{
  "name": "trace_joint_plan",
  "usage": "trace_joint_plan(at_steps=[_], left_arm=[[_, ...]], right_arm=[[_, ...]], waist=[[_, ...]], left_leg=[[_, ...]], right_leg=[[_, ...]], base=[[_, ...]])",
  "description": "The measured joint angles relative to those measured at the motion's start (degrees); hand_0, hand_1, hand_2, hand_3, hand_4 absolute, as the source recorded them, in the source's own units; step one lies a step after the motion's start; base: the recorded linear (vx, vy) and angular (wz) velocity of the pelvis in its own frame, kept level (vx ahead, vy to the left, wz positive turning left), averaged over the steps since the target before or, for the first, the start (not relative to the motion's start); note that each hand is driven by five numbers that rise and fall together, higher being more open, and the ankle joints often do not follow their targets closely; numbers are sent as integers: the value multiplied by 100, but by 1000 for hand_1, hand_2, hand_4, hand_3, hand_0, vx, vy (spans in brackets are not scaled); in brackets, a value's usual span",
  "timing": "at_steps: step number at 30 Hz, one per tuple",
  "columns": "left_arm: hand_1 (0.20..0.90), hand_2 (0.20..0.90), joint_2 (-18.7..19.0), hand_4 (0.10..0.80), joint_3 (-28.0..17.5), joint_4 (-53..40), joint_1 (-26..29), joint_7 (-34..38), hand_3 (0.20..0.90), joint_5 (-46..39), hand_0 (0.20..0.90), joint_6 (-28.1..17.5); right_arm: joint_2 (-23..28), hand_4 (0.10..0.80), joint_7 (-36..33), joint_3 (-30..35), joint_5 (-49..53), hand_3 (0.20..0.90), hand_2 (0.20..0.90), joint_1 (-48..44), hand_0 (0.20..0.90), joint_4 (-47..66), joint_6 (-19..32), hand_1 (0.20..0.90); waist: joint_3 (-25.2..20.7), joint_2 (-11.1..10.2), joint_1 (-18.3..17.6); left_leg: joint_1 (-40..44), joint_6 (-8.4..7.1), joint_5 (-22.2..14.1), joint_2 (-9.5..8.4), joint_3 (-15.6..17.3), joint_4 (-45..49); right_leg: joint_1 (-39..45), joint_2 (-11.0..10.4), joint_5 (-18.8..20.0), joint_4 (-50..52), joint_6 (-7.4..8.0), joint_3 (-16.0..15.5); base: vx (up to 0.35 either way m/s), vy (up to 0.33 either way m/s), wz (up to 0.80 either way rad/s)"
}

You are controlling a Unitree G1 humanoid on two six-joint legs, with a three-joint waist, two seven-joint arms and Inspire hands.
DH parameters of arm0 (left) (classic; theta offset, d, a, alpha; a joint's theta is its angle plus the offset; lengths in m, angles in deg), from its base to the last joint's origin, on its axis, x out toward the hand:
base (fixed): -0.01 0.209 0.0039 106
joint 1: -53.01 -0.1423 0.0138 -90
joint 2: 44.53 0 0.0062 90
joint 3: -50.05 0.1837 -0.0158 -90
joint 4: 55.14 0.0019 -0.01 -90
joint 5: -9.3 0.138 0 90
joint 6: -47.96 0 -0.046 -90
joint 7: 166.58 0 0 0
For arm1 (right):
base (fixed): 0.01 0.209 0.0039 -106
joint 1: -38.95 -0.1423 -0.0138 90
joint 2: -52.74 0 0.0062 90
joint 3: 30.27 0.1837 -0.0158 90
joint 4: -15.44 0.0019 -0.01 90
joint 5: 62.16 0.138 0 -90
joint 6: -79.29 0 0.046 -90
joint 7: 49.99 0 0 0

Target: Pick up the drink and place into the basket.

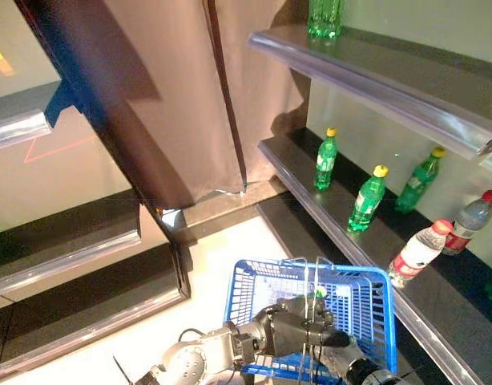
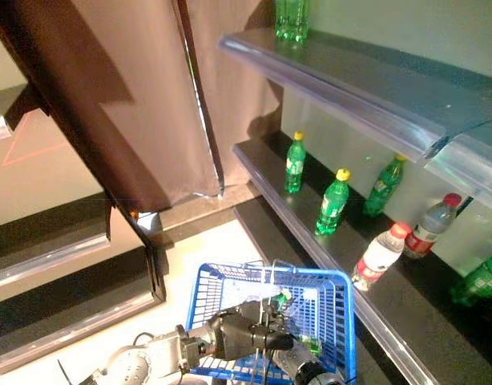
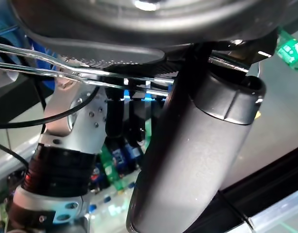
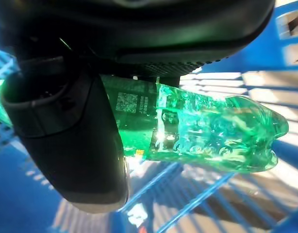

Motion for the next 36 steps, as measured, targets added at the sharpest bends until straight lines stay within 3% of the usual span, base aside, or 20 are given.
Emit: trace_joint_plan(at_steps=[2, 3, 4, 5, 14, 26, 31, 36], left_arm=[[300, 300, -39, 100, -1, 69, -22, 9, 200, 0, 300, 3], [300, 300, -50, 100, -7, 91, -34, 11, 200, 0, 300, 2], [300, 300, -78, 100, -19, 139, -35, 15, 200, 0, 300, 2], [300, 300, -115, 100, -22, 181, -38, 24, 200, 0, 300, 2], [300, 300, -159, 100, -17, 189, -215, 151, 200, 1, 300, 0], [300, 300, -310, 100, -206, 200, -677, 157, 200, -110, 300, -143], [300, 300, -374, 100, -622, -73, -1183, 8, 200, -81, 300, -160], [300, 300, -628, 100, -1549, -99, -1875, 126, 200, 435, 300, -192]], right_arm=[[-68, 100, -82, 29, 1, 200, 300, 20, 300, -163, -51, 300], [-90, 267, -108, 52, 2, 367, 444, 35, 444, -171, -58, 444], [-99, 504, -123, 98, 3, 604, 646, 56, 646, -171, -83, 646], [-99, 800, -151, 114, 2, 900, 900, 64, 900, -171, -92, 900], [-212, 800, -133, 215, 2, 900, 900, 179, 900, -131, 92, 900], [-58, 800, -22, -101, -453, 900, 900, 979, 900, 1330, 393, 900], [278, 800, -14, -291, -1014, 900, 900, 1689, 900, 2678, 386, 900], [392, 800, 40, -185, -1671, 900, 900, 2420, 900, 4557, 93, 900]], waist=[[-54, -23, 5], [-56, -30, 10], [-58, -34, 19], [-63, -41, 20], [-282, -181, 26], [-316, -232, 56], [-302, -251, -3], [-254, -327, -186]], left_leg=[[14, 4, -2, 0, -1, 5], [33, 5, -2, 1, 0, 4], [60, 0, 9, -2, -1, 5], [82, 13, 0, -3, -1, 5], [85, 32, -1, 1, 0, 7], [151, 27, -6, 19, 23, -34], [179, 18, -9, 33, 42, -73], [180, 17, -12, 63, 140, -97]], right_leg=[[17, 0, 0, 3, 0, 0], [37, 0, 0, 1, 0, 4], [64, -1, 1, 4, 2, 4], [91, -7, -6, 2, 2, -3], [93, -5, -9, 11, -3, -9], [90, -16, -22, 3, 4, 17], [80, -17, -55, 4, 14, 20], [19, 0, -43, 4, 25, 124]], base=[[73, -5, 0], [53, -6, -1], [30, -7, 1], [54, -9, 2], [19, -6, 1], [-7, -4, 0], [-20, -28, 0], [-11, -41, -10]])
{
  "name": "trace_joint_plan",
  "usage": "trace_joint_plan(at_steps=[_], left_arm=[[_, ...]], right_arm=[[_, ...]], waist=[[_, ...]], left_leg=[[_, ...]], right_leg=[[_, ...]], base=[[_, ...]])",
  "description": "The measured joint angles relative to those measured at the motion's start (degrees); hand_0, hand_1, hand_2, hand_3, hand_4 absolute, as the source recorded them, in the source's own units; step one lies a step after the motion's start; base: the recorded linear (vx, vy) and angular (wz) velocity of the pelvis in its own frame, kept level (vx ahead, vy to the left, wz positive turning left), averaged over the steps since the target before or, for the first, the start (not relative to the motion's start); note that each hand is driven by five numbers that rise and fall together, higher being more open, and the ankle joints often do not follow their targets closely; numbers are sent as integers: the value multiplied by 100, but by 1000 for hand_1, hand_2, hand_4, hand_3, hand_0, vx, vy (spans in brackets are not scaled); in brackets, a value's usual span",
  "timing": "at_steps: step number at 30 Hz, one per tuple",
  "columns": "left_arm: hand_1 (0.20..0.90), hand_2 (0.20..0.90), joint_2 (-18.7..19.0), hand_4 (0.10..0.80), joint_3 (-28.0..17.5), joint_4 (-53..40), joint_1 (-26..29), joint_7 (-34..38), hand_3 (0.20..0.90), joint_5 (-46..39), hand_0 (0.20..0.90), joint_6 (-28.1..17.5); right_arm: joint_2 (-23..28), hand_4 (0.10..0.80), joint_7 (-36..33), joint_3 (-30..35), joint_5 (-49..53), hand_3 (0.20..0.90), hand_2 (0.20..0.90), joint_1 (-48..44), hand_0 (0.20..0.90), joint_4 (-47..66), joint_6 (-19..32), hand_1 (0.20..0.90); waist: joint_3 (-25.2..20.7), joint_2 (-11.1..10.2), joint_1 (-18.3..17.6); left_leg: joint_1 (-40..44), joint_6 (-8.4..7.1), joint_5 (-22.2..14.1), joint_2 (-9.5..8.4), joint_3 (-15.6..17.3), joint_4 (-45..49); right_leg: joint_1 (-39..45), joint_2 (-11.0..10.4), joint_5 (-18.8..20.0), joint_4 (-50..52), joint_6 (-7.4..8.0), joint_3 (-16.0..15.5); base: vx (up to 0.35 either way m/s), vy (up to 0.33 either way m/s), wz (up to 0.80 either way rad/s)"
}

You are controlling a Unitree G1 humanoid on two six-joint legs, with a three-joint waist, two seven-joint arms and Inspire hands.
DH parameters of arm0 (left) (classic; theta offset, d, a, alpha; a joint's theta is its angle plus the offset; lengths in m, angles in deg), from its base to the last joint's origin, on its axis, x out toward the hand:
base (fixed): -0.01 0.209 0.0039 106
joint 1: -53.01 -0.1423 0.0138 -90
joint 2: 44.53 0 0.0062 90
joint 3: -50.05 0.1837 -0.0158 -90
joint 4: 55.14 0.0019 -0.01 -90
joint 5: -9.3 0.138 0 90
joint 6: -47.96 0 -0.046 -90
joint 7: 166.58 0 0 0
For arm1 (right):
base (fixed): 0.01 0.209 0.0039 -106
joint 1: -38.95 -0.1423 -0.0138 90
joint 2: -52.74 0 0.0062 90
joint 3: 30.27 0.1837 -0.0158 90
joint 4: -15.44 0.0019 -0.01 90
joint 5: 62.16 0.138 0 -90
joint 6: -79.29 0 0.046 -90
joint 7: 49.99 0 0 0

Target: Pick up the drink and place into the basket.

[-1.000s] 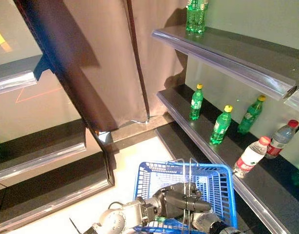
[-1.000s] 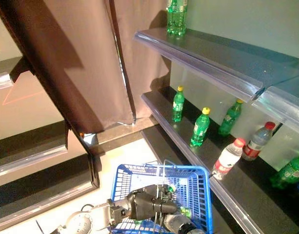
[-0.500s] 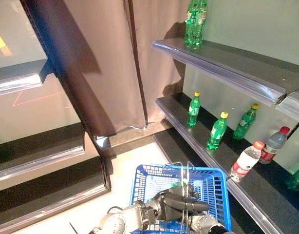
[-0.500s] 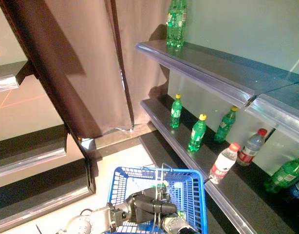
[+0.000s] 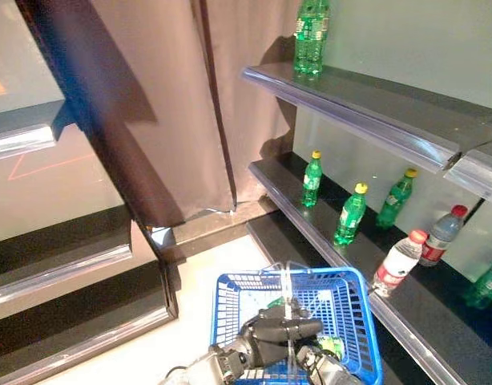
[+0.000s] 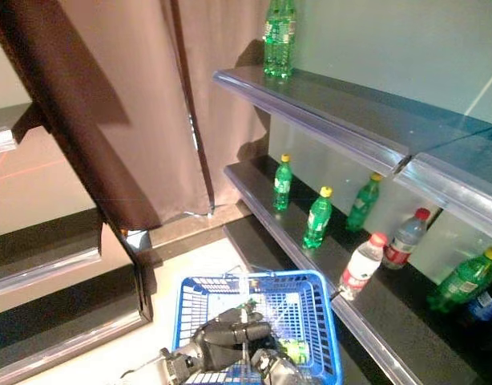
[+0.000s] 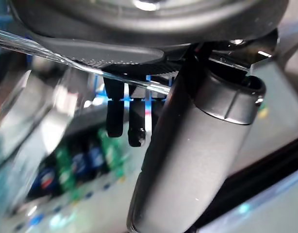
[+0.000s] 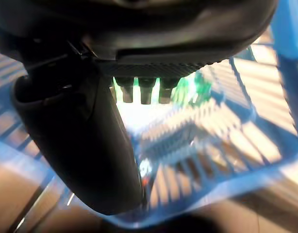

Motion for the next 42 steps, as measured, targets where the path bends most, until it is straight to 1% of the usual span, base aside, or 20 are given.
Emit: trace_joint_plan(at_steps=[3, 5, 6, 7, 9, 11, 13, 17, 23, 28, 30, 35, 38, 42], left_arm=[[300, 300, 27, 100, -234, -109, -207, -40, 200, 131, 300, 31], [300, 300, 44, 100, -417, -140, -319, -68, 200, 171, 300, 44], [300, 300, 47, 100, -537, -140, -357, -75, 200, 234, 300, 53], [300, 300, 55, 100, -770, -134, -464, -74, 200, 310, 300, 51], [300, 300, 112, 100, -1065, -134, -601, -74, 200, 336, 300, 51], [300, 300, 157, 100, -1241, -134, -668, -74, 200, 336, 300, 50], [300, 300, 192, 100, -1431, -134, -731, -68, 200, 330, 300, 47], [300, 300, 282, 100, -1547, -98, -751, 2, 200, 326, 300, 49], [300, 300, 274, 100, -1686, -74, -794, 32, 200, 214, 300, -13], [300, 300, 269, 100, -1692, -60, -821, 263, 200, 96, 300, -91], [300, 300, 264, 100, -1680, -53, -827, 395, 200, 96, 300, -219], [300, 300, 273, 100, -1737, -31, -877, 669, 200, 130, 300, -488], [300, 300, 255, 100, -1770, 44, -945, 805, 200, 148, 300, -568], [300, 300, 256, 100, -1777, 339, -946, 1003, 200, 340, 300, -687]], right_arm=[[28, 800, 31, 219, -222, 900, 900, 251, 900, 450, -235, 900], [149, 800, 158, 384, -342, 900, 900, 467, 900, 765, -367, 900], [180, 800, 248, 458, -410, 900, 900, 567, 900, 936, -406, 900], [300, 800, 418, 627, -527, 900, 900, 720, 900, 1183, -437, 900], [421, 800, 688, 857, -631, 900, 900, 875, 900, 1453, -421, 900], [507, 800, 835, 972, -630, 900, 900, 903, 900, 1579, -398, 900], [530, 800, 1161, 1093, -575, 900, 900, 912, 900, 1655, -181, 900], [521, 800, 1743, 1138, -277, 900, 900, 1048, 900, 2045, 117, 900], [415, 800, 2528, 1193, 387, 900, 900, 1071, 900, 2154, 679, 900], [405, 800, 3533, 1237, 833, 900, 900, 1086, 900, 2684, 984, 900], [370, 800, 3889, 1237, 854, 900, 900, 1086, 900, 2905, 1059, 900], [351, 800, 4212, 1241, 769, 900, 900, 1082, 900, 3038, 1067, 900], [436, 800, 4373, 1308, 523, 900, 900, 1082, 900, 3042, 1077, 900], [596, 800, 4371, 1436, 0, 900, 900, 1072, 900, 3078, 1332, 900]], waist=[[40, -67, -8], [63, -105, -15], [70, -117, -21], [81, -134, -42], [106, -158, -57], [133, -182, -54], [156, -219, -49], [163, -225, -44], [177, -202, -38], [206, -149, -38], [203, -155, -37], [180, -192, -37], [116, -229, -38], [-44, -355, -141]], left_leg=[[15, -18, -12, -4, 30, -43], [43, -17, -11, -3, 38, -74], [58, -17, -11, -2, 42, -80], [76, -17, -14, 4, 46, -87], [78, -17, -14, 6, 46, -90], [78, -13, -11, 7, 53, -90], [81, -20, -17, 5, 54, -91], [90, -19, -18, -3, 57, -91], [95, -20, -19, -6, 75, -90], [101, -21, -18, -5, 72, -86], [101, -21, -18, -5, 73, -90], [85, -24, -17, 17, 126, -125], [68, -32, -12, 45, 187, -188], [-24, -52, 9, 81, 225, -259]], right_leg=[[-14, -11, 1, -3, 11, 22], [-10, -12, 0, -6, 19, 34], [-4, -12, -1, -7, 21, 33], [0, -9, -3, -10, 24, 36], [1, -7, -7, -12, 28, 33], [1, -6, -8, -13, 27, 31], [4, -8, -8, -13, 28, 30], [11, -17, -17, -13, 41, 31], [21, -22, -17, -12, 40, 30], [30, -22, -16, -11, 39, 30], [28, -23, -12, -11, 35, 31], [-37, -13, -8, -11, 25, 51], [-134, 8, -9, -13, 8, 147], [-291, 45, 16, -30, -2, 196]], base=[[-24, -18, -4], [-23, -28, -4], [-14, -42, -9], [-9, -47, -7], [-3, -25, -2], [0, 0, 0], [0, 0, 0], [0, 0, 0], [0, 0, 0], [-9, -2, 0], [-71, -25, 0], [-121, -54, -5], [-152, -81, -15], [-160, -77, -8]])
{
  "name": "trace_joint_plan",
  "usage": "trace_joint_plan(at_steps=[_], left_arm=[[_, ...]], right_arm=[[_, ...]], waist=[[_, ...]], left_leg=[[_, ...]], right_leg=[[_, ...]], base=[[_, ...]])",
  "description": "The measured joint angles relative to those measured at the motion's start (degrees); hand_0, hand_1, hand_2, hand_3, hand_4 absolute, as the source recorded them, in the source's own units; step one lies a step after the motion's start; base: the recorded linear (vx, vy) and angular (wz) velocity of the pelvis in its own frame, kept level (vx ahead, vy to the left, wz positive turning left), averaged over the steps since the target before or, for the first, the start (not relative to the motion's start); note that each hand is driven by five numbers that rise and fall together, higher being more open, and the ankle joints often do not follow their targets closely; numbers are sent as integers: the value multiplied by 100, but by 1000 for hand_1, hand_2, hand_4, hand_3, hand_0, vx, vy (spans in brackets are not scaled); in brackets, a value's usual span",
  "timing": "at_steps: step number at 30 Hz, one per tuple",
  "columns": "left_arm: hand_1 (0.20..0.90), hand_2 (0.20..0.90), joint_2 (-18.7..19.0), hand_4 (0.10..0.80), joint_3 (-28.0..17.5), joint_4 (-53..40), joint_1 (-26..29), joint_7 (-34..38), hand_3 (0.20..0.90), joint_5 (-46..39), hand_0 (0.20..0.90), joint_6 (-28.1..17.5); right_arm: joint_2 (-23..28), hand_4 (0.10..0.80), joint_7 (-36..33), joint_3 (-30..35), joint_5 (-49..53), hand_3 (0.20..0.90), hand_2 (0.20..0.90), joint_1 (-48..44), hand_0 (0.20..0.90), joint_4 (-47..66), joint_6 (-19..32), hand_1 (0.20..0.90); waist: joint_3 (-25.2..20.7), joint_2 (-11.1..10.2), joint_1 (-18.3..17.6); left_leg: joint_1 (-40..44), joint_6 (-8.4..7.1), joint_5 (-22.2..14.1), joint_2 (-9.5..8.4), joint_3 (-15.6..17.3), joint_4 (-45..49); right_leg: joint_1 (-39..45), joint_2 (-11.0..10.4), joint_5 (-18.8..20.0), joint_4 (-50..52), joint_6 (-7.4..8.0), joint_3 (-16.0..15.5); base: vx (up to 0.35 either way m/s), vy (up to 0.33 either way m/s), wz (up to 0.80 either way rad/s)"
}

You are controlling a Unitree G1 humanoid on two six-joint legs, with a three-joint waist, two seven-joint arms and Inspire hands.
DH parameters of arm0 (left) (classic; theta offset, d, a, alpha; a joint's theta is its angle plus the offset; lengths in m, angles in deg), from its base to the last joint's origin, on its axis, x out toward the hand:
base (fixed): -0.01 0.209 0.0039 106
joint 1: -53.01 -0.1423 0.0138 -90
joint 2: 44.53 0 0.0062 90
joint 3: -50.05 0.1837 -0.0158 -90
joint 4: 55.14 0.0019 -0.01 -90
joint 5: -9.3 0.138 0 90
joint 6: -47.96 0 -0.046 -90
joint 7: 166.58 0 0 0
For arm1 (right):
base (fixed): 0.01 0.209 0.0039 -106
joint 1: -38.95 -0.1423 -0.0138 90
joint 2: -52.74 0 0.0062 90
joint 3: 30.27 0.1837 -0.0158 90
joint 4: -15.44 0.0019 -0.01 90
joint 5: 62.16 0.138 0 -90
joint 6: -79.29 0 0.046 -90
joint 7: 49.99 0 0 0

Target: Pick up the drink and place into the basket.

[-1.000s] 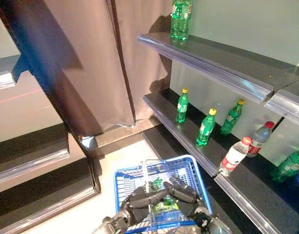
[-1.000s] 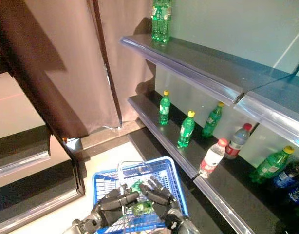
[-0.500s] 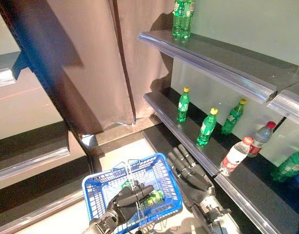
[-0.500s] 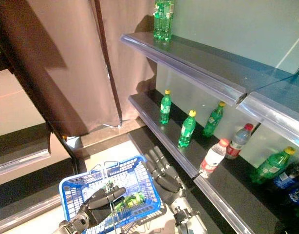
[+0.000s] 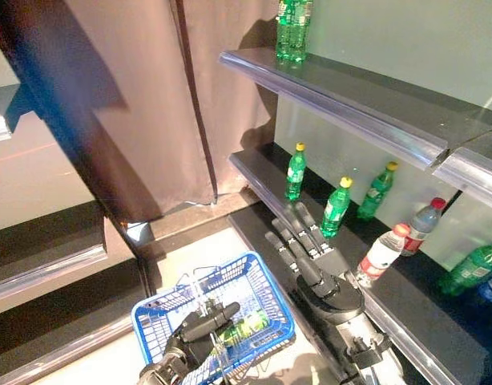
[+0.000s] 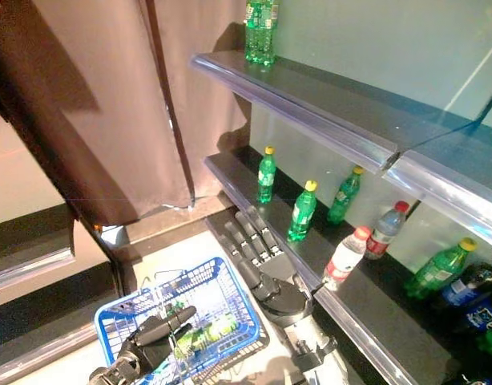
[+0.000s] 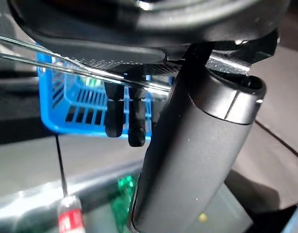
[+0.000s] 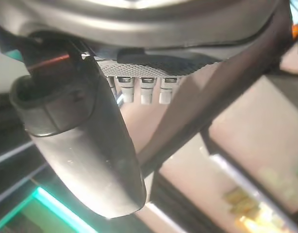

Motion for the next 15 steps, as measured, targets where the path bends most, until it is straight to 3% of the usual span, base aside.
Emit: trace_joint_plan(at_steps=[8, 10, 12, 15], left_arm=[[300, 300, -36, 100, -131, 729, 91, 555, 200, 5, 300, -269], [300, 300, -81, 100, -131, 785, 160, 658, 200, -4, 300, -340], [300, 300, -267, 100, -140, 939, 252, 766, 200, -24, 300, -508], [300, 300, -271, 100, -140, 1006, 372, 848, 200, -32, 300, -514]], right_arm=[[427, 800, -404, 604, -244, 900, 900, -233, 900, 104, 231, 900], [540, 800, -513, 594, -254, 900, 900, -429, 900, 108, 204, 900], [654, 800, -640, 572, -287, 900, 900, -706, 900, 124, 190, 900], [733, 800, -763, 571, -310, 900, 900, -720, 900, 132, 206, 900]], waist=[[-97, -157, -228], [-79, -165, -168], [8, -55, -38], [56, -105, -190]], left_leg=[[-23, -65, -53, 80, 309, 23], [-17, -95, -167, 73, 152, 135], [17, -100, -403, -28, -430, 311], [-2, 9, -486, -146, -284, 366]], right_leg=[[-257, 115, 79, -75, -57, 507], [-357, 153, 144, -93, -73, 762], [-445, 171, 277, -145, -17, 1241], [-509, 47, 325, -168, 72, 1420]], base=[[-152, -9, -31], [-87, 61, -75], [-140, 163, -101], [-131, 197, -42]])
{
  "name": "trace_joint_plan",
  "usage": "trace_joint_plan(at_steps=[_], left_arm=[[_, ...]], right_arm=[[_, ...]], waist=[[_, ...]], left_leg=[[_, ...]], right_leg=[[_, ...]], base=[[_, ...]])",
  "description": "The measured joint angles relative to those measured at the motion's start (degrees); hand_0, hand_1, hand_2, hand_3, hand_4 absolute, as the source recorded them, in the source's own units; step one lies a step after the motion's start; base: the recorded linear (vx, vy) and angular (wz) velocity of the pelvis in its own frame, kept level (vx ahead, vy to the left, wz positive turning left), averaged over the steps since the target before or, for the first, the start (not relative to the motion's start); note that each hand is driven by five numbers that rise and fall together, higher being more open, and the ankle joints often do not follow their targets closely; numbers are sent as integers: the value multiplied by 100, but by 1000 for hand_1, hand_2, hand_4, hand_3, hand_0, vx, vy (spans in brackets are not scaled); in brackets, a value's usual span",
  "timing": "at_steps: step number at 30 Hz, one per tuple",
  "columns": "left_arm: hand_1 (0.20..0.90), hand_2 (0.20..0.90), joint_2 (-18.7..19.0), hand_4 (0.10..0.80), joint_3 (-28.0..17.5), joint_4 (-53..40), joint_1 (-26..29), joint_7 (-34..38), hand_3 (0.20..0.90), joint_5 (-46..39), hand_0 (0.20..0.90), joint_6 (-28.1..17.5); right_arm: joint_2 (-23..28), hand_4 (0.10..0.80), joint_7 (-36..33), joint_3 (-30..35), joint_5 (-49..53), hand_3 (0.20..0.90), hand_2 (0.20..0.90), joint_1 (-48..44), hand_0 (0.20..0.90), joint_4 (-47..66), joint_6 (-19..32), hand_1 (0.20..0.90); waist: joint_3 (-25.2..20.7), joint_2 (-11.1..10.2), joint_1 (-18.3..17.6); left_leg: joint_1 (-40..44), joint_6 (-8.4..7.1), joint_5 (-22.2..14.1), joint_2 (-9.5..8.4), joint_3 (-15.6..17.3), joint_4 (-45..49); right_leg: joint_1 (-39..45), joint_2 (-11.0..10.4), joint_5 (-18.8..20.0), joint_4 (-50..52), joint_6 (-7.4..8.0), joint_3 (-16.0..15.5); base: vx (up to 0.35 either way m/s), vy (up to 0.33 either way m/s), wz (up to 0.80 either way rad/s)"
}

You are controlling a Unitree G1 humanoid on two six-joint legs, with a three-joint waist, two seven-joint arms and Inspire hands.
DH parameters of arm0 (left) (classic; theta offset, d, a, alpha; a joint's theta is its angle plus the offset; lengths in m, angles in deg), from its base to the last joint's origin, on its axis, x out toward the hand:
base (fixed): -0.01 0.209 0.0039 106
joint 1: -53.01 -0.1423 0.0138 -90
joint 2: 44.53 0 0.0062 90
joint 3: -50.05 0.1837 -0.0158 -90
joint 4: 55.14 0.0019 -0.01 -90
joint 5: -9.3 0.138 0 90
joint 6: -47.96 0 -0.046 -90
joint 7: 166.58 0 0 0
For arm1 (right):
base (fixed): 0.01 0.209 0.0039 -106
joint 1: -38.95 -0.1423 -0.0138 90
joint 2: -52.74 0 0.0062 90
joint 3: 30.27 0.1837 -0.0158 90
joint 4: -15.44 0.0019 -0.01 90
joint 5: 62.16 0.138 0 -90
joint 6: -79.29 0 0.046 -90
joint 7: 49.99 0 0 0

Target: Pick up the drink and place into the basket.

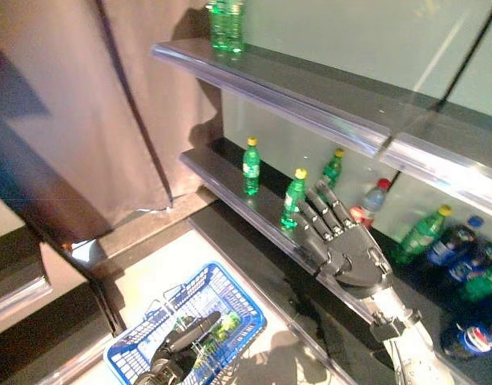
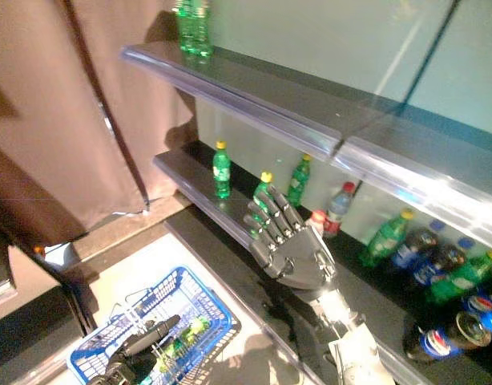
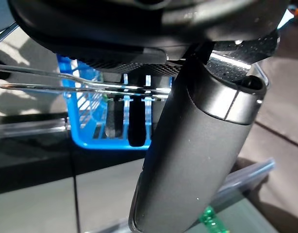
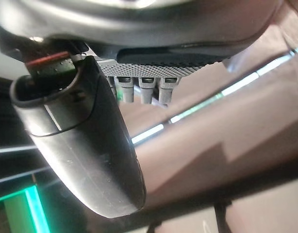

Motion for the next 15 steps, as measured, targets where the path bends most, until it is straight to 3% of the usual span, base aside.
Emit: trace_joint_plan(at_steps=[7, 8, 10, 12, 14, 15], left_arm=[[300, 300, 61, 100, -10, 561, 104, 4, 200, -23, 300, -225], [300, 300, 72, 100, -7, 656, 134, 6, 200, -47, 300, -282], [300, 300, 68, 100, -141, 716, 226, 9, 200, -191, 300, -389], [300, 300, 89, 100, -158, 785, 346, 9, 200, -220, 300, -388], [300, 300, 69, 100, -136, 810, 444, 5, 200, -227, 300, -390], [300, 300, 54, 100, -134, 796, 475, 2, 200, -225, 300, -407]], right_arm=[[-244, 800, -32, -32, -26, 900, 900, -15, 900, -41, 114, 900], [-266, 800, -25, -20, -26, 900, 900, -7, 900, -69, 133, 900], [-214, 800, -14, -22, -25, 900, 900, -177, 900, -144, 150, 900], [-197, 800, -9, 24, -12, 900, 900, -176, 900, -159, 217, 900], [-182, 800, -10, 42, 122, 900, 900, -162, 900, -237, 344, 900], [-183, 800, -13, 42, 183, 900, 900, -158, 900, -259, 389, 900]], waist=[[260, -157, -214], [341, -210, -301], [570, -234, -240], [632, -256, -333], [659, -198, -367], [669, -173, -344]], left_leg=[[13, 97, -39, -80, 508, 0], [-18, 120, -70, -119, 593, 85], [-9, 159, -112, -62, 902, 106], [-128, 237, -161, -112, 990, 127], [-178, 264, -155, -106, 1058, 98], [-202, 253, -136, -46, 1069, 65]], right_leg=[[-231, -116, 164, 33, 159, 452], [-348, -98, 265, 101, 147, 407], [-581, -50, 562, 159, 33, -64], [-648, -121, 665, 85, 43, -189], [-722, -146, 520, 48, 143, -224], [-855, -78, 421, 408, 111, -399]], base=[[-107, 119, -38], [-263, 147, -65], [-246, 118, -87], [-178, 89, -39], [-144, 42, -13], [-109, 9, -7]])
